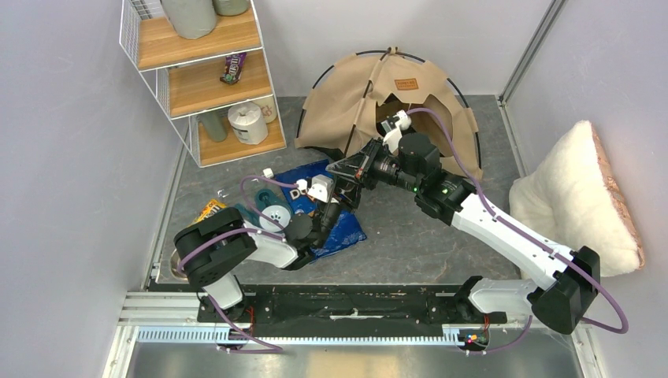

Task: Set up the pet tent

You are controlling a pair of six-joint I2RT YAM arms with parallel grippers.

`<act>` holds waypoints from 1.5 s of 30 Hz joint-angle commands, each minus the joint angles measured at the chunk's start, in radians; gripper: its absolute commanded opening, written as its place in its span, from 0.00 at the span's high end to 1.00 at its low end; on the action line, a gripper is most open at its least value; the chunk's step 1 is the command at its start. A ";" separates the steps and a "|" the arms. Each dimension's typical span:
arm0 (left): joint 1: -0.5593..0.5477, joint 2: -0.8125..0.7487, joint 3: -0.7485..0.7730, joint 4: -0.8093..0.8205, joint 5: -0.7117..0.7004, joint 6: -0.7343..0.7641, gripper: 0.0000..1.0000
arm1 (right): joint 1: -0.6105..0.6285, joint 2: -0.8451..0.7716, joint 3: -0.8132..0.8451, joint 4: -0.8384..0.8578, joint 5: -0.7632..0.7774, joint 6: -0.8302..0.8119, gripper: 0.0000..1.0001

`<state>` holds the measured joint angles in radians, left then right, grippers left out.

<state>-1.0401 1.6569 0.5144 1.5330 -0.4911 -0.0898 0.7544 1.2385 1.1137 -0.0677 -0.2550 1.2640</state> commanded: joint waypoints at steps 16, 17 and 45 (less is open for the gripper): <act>-0.015 -0.076 -0.095 0.022 0.088 0.054 0.98 | -0.009 -0.094 -0.064 -0.058 0.121 -0.233 1.00; -0.015 -0.086 -0.107 0.022 0.092 0.053 0.98 | -0.009 -0.106 -0.069 -0.075 0.141 -0.271 1.00; -0.015 -0.508 -0.197 -0.648 0.147 -0.117 0.98 | -0.009 -0.118 -0.180 0.224 0.429 -0.497 1.00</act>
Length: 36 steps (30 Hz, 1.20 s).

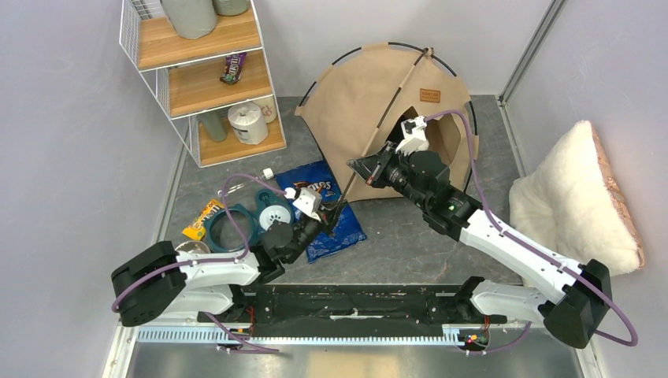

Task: Set up the pet tent

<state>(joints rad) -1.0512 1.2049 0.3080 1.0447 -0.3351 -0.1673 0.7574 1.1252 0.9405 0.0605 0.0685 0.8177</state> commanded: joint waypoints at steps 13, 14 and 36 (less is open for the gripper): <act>-0.004 -0.152 -0.038 -0.215 -0.028 -0.014 0.98 | -0.012 0.030 -0.007 0.131 0.178 -0.094 1.00; -0.003 -0.152 -0.037 -0.216 -0.025 -0.014 0.98 | -0.012 0.034 -0.009 0.138 0.179 -0.090 1.00; -0.004 -0.150 -0.158 -0.077 -0.008 0.115 0.98 | -0.012 0.054 -0.035 0.219 0.363 0.051 1.00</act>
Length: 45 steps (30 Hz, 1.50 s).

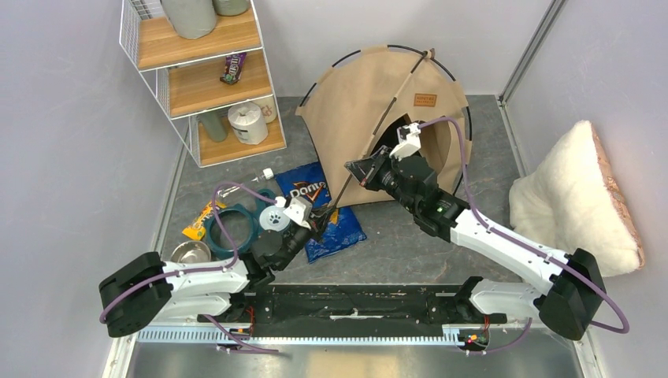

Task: Set up the pet tent

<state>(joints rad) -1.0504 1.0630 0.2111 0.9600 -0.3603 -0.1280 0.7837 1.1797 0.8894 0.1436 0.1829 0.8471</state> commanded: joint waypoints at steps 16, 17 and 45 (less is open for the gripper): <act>-0.004 -0.056 -0.095 -0.008 0.069 0.127 0.98 | -0.038 0.015 0.014 0.163 0.318 0.086 1.00; -0.004 -0.057 -0.095 -0.010 0.070 0.152 0.98 | -0.038 0.015 0.013 0.162 0.321 0.088 1.00; -0.005 -0.159 0.155 -0.443 -0.218 -0.344 0.98 | 0.016 0.040 -0.016 0.145 0.010 0.066 1.00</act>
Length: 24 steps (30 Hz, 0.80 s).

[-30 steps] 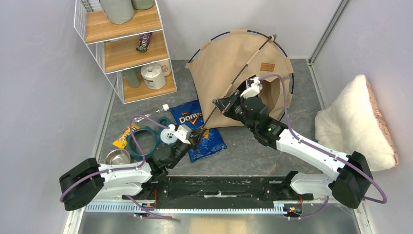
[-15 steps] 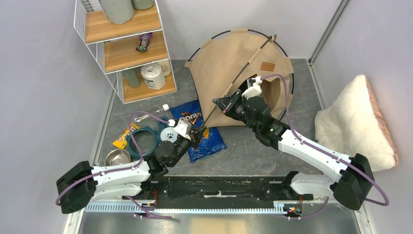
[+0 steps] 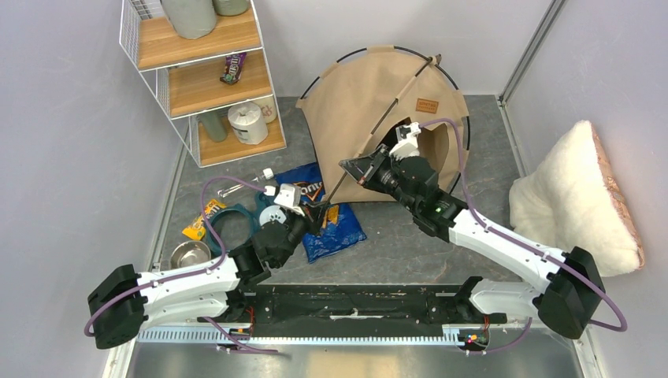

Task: Set up the pet tent

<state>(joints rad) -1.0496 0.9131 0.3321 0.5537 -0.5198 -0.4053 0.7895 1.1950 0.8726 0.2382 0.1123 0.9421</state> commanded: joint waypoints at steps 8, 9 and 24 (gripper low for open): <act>-0.005 0.011 0.044 -0.026 -0.057 -0.070 0.98 | 0.077 0.090 0.005 0.054 0.079 -0.040 1.00; -0.004 0.013 0.044 -0.026 -0.058 -0.070 0.98 | 0.084 0.095 0.003 0.052 0.074 -0.041 1.00; -0.005 0.016 0.041 -0.021 -0.091 -0.063 0.98 | 0.128 0.045 -0.060 -0.016 -0.025 -0.059 0.53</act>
<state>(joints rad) -1.0515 0.9344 0.3336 0.4694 -0.5529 -0.4377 0.9016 1.2831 0.8474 0.2676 0.1154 0.9173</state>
